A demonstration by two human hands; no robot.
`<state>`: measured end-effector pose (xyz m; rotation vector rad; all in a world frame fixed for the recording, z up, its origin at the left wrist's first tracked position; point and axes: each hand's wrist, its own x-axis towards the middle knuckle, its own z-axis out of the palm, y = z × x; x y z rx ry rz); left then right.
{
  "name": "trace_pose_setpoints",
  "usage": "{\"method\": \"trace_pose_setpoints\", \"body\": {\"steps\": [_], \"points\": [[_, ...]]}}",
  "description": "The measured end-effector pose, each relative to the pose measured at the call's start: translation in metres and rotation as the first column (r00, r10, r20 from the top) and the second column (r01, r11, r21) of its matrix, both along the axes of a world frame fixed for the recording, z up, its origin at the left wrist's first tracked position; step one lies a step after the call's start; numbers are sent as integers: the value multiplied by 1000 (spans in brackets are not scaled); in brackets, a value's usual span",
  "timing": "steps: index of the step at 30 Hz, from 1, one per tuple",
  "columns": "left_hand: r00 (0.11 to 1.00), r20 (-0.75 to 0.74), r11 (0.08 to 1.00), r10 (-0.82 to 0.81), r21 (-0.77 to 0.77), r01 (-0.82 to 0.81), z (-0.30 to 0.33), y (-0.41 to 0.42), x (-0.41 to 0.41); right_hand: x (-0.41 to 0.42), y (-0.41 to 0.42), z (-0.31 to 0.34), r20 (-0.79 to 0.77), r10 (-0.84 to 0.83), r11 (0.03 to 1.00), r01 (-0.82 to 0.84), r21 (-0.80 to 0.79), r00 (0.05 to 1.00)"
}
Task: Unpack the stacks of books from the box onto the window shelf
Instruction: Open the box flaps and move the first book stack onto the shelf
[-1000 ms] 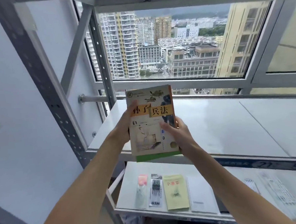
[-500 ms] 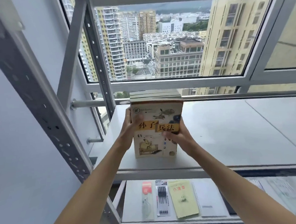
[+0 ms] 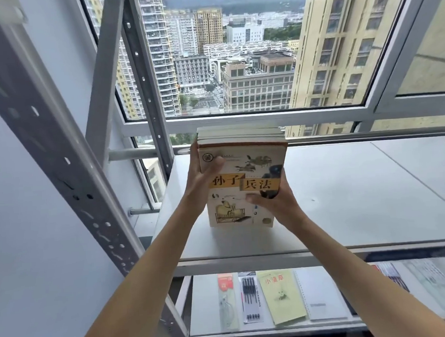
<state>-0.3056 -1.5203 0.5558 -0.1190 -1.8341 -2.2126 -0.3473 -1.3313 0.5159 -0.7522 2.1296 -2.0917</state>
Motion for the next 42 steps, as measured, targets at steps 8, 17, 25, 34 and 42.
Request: {"method": "trace_pose_setpoints", "body": {"steps": [8,17,25,34,42], "points": [[996,-80,997,43,-54,-47,-21,-7,0,6,6,-25,104,48,981,-67,181,993],[995,-52,996,90,-12,-91,-5,-6,-15,1,-2,-8,127,63,979,-86,185,990],[843,534,992,63,-124,4,23,-45,-73,-29,-23,32,496,189,943,-297,148,847],[743,669,993,24,-102,59,-6,-64,-96,-42,-43,18,537,22,939,-201,278,844],[674,660,930,332,-349,-116,-20,-64,-102,-51,-47,14,509,-57,934,-134,331,859]]}}
